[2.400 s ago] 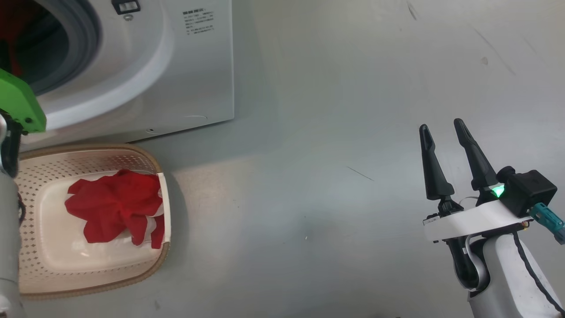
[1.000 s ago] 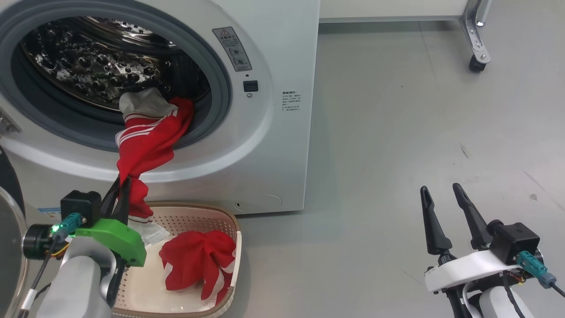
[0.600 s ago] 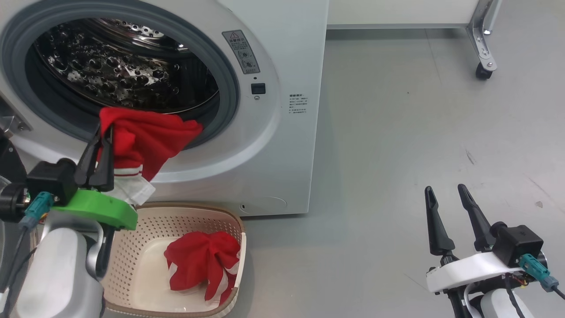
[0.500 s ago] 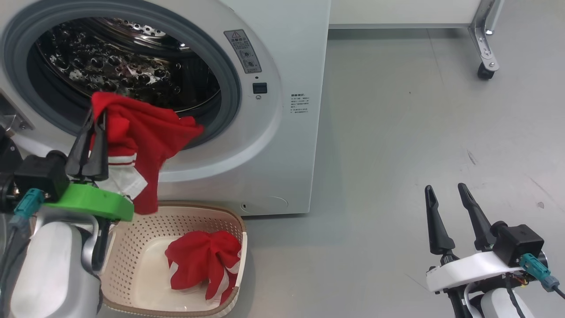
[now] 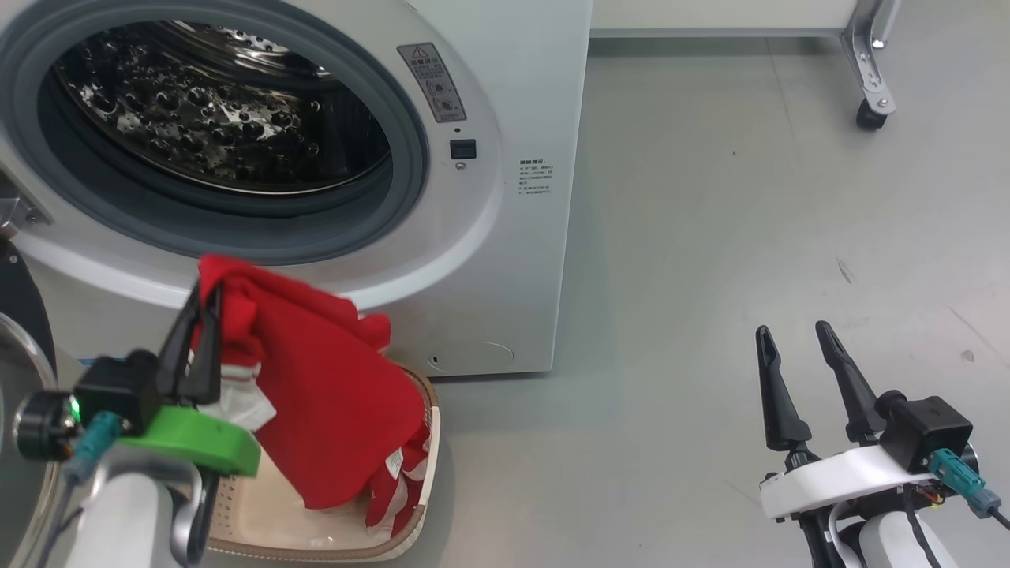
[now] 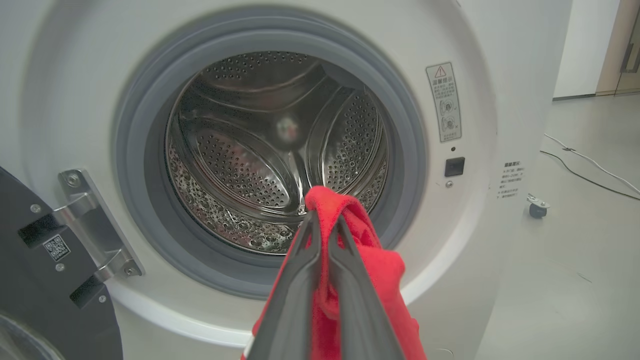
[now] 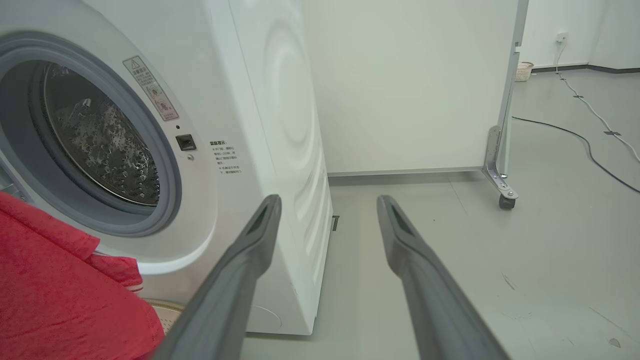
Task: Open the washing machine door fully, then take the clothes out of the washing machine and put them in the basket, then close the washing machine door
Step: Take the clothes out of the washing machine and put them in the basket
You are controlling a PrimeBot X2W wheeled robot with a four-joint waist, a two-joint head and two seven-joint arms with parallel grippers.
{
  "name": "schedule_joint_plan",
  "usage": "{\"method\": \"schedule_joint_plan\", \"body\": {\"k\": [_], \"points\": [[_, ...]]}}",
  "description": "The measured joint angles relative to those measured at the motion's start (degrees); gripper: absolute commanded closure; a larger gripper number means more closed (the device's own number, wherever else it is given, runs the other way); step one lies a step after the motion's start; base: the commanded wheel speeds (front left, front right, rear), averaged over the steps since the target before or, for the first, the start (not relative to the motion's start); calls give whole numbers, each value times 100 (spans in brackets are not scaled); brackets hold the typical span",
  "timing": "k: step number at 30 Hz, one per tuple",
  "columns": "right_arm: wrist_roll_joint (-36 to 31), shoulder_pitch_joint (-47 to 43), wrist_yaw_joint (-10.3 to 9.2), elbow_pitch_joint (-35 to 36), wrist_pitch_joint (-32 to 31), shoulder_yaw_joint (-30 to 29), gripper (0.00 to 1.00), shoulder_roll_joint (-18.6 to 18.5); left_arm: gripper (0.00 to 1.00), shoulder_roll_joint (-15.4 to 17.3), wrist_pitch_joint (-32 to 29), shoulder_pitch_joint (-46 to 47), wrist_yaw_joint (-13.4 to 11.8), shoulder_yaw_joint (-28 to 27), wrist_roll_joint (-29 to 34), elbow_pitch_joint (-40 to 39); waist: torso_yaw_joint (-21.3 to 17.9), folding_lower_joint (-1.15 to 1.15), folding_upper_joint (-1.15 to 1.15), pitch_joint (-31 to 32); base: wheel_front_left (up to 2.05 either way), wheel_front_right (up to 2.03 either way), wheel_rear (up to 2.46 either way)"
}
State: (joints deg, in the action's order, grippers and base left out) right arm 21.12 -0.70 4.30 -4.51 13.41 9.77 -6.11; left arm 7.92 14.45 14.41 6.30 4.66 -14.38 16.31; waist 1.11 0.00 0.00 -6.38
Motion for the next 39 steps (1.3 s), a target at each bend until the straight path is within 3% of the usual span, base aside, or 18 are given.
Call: {"method": "schedule_joint_plan", "body": {"k": [18, 23, 39], "points": [[-20, 34, -34, 401, -205, 57, 0, -98, 100, -49, -453, -245, 15, 363, -107, 758, -180, 0, 0, -754, 0, 0, 0], [-37, 143, -34, 506, -253, 76, 0, -116, 100, 24, -641, -5, 29, 230, -110, 1126, -262, 0, 0, -1086, 0, 0, 0], [-104, 407, -37, 829, -304, -71, 0, -331, 100, 185, -1109, 996, -248, -260, -360, 2431, -596, 0, 0, -2200, 0, 0, 0]]}}
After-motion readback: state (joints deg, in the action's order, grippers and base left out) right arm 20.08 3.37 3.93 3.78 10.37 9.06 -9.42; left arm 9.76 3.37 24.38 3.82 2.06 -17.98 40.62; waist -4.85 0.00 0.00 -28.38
